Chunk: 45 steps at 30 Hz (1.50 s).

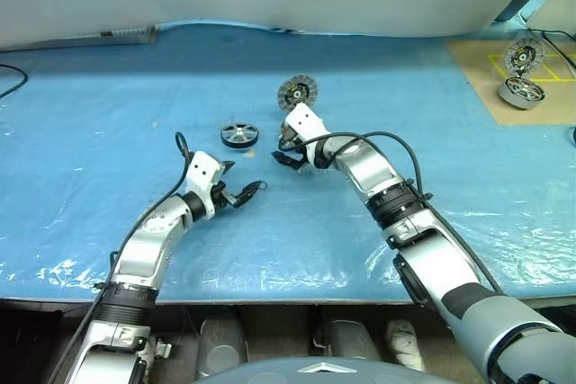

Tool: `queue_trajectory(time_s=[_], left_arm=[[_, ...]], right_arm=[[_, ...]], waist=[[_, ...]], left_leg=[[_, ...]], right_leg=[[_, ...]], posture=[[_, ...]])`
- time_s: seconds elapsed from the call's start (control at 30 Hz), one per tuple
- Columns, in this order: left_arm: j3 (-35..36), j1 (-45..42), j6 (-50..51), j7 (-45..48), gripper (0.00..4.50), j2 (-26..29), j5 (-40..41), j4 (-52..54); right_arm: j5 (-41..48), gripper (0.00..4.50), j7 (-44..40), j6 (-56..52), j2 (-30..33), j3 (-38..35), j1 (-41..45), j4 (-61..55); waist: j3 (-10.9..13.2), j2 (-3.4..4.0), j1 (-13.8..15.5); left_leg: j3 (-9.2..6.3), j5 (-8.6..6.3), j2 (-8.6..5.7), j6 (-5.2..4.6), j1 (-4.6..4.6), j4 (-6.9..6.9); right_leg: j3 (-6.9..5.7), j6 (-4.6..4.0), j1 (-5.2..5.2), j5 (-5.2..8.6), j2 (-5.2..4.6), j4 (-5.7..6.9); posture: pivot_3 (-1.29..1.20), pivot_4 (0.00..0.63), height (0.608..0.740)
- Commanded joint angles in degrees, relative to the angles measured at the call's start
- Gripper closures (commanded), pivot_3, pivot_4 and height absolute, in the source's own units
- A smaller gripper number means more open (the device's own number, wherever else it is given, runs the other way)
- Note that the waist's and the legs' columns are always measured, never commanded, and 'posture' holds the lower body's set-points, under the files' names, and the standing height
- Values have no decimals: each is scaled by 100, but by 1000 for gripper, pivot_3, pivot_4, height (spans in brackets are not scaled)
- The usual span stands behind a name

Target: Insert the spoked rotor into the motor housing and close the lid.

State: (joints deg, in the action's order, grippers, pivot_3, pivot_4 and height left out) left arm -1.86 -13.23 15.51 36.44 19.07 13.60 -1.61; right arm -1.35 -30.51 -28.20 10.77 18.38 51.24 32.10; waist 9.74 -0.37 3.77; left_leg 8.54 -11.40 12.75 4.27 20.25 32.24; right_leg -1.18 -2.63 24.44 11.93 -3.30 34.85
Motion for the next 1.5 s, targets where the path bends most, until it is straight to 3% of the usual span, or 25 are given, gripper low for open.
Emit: queue_trajectory(time_s=[0.03,0.57,0.67,0.87,0.9,1.23,1.5], left_arm=[[38,-36,-61,-18,51,20,27,228],[86,-7,-108,-124,51,36,-22,239],[87,37,-121,-144,0,56,-36,267],[92,-21,-110,-166,0,57,-35,238],[81,-11,-130,-171,0,49,-41,228],[72,28,-146,-192,0,36,-39,241],[91,44,-34,-227,0,67,-12,342]], right_arm=[[-37,0,-37,178,18,-206,253,56],[-445,0,-422,-480,-75,-4,446,702],[-539,560,-465,-574,-76,79,508,803],[-599,2548,-623,-829,-60,124,382,565],[-600,2641,-662,-907,-50,140,328,449],[-492,2641,-759,-2230,60,172,-568,-1289],[-577,2641,-187,-3235,-1,251,-1414,-2858]], waist=[[0,0,0],[0,0,-4],[-1,0,-3],[-2,0,3],[-2,0,3],[-6,0,9],[-9,0,11]], left_leg=[[0,0,0,0,0,0],[3,0,3,-1,-9,6],[3,0,3,-1,-11,8],[3,0,3,-1,-12,7],[3,0,4,-1,-13,7],[3,0,4,0,-23,4],[3,0,4,0,-33,1]], right_leg=[[0,0,0,0,0,0],[0,-6,-1,0,0,11],[0,-6,-4,0,-1,12],[0,-7,-5,1,0,11],[0,-8,-6,1,0,11],[-1,-9,-14,2,1,10],[0,-7,-24,2,0,6]], posture=[[0,150,740],[0,150,740],[0,150,740],[0,150,740],[0,150,740],[0,150,740],[0,150,740]])
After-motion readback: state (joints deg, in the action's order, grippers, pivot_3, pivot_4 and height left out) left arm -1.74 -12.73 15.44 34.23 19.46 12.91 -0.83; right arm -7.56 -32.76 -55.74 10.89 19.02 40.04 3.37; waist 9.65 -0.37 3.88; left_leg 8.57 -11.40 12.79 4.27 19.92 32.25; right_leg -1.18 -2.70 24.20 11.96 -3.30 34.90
